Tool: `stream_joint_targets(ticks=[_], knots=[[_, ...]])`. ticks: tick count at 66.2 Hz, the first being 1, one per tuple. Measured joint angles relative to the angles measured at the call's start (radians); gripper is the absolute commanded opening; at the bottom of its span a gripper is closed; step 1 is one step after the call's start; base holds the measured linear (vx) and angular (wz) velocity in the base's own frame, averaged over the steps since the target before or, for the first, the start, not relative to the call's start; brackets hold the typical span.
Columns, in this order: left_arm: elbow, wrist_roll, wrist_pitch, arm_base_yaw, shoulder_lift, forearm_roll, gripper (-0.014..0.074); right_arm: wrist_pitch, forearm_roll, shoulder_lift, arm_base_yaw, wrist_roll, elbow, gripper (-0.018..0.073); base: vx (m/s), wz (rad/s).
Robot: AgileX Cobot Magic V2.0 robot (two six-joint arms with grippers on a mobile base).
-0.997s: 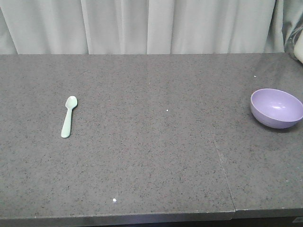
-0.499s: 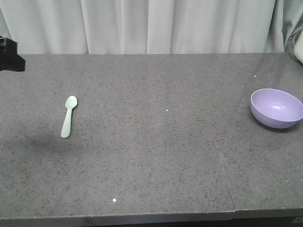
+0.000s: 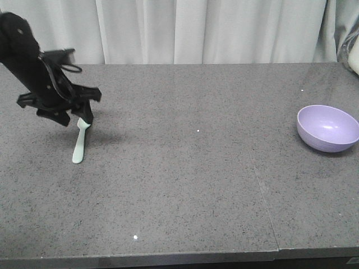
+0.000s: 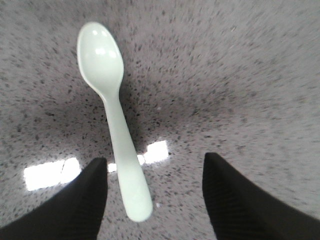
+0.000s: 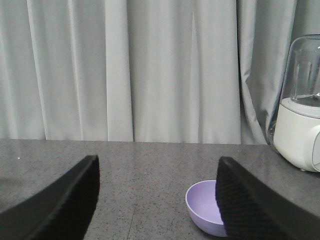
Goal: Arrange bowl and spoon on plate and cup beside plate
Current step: 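Close the left gripper on the spoon handle and lift it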
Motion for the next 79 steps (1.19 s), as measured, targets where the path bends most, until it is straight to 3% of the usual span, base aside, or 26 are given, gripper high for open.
stream_joint_targets(ticks=[12, 19, 68, 79], knots=[[0.0, -0.043, 0.0, -0.024, 0.032, 0.127, 0.0412, 0.0, 0.0, 0.0, 0.0, 0.0, 0.0, 0.0494, 0.0, 0.0], [-0.005, -0.046, 0.0, -0.024, 0.033, 0.155, 0.0412, 0.001, 0.0, 0.0, 0.0, 0.0, 0.0, 0.0494, 0.0, 0.0], [-0.011, -0.047, -0.007, -0.035, 0.139, 0.142, 0.0412, 0.018, 0.0, 0.0, 0.0, 0.0, 0.0, 0.0494, 0.0, 0.0], [-0.017, -0.047, -0.004, -0.035, 0.15, 0.148, 0.0359, 0.021, 0.0, 0.0, 0.0, 0.0, 0.0, 0.0494, 0.0, 0.0]])
